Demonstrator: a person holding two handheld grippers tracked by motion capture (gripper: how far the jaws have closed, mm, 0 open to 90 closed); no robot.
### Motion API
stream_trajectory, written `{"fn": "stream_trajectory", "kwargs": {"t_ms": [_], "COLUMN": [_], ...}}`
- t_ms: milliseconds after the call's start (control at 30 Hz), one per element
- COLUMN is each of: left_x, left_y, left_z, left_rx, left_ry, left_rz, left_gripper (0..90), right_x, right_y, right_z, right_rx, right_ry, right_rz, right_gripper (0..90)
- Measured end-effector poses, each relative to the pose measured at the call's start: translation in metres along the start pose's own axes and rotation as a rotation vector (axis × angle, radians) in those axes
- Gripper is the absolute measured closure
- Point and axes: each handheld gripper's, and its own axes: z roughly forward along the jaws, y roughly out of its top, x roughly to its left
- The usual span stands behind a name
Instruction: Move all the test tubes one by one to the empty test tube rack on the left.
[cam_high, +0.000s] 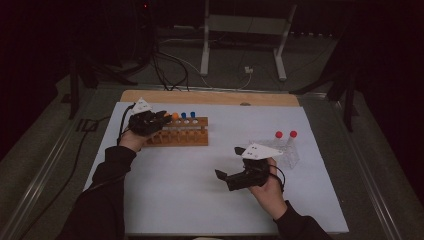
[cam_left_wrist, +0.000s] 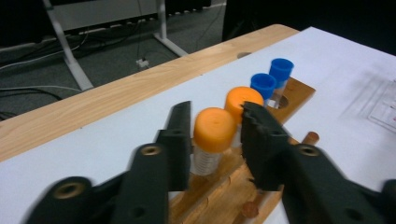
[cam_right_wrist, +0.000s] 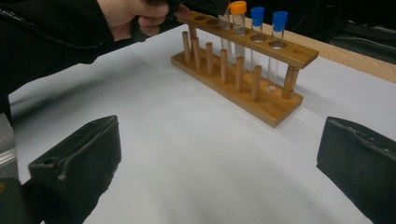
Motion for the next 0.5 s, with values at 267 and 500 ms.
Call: {"fn": "stream_trajectory", "kwargs": {"t_ms": [267, 500], "left_x": [-0.014, -0.036], "left_y": [0.003, -0.002], "left_z": [-0.019, -0.039], "left_rx": [-0.018, -0.030], "left_ry": [-0.037, -0.139], "left_rz": [0.014, 0.012], "left_gripper": [37.0, 16.5], "right_x": [-0.004, -0.013], "right_y": [0.002, 0.003], "right_z": [-0.005, -0.015], "right_rx": [-0.013, -0.032], "right_ry": [-0.014, -0.060], "right_rz": [-0.001, -0.003], "right_gripper": [0.0, 0.0]}}
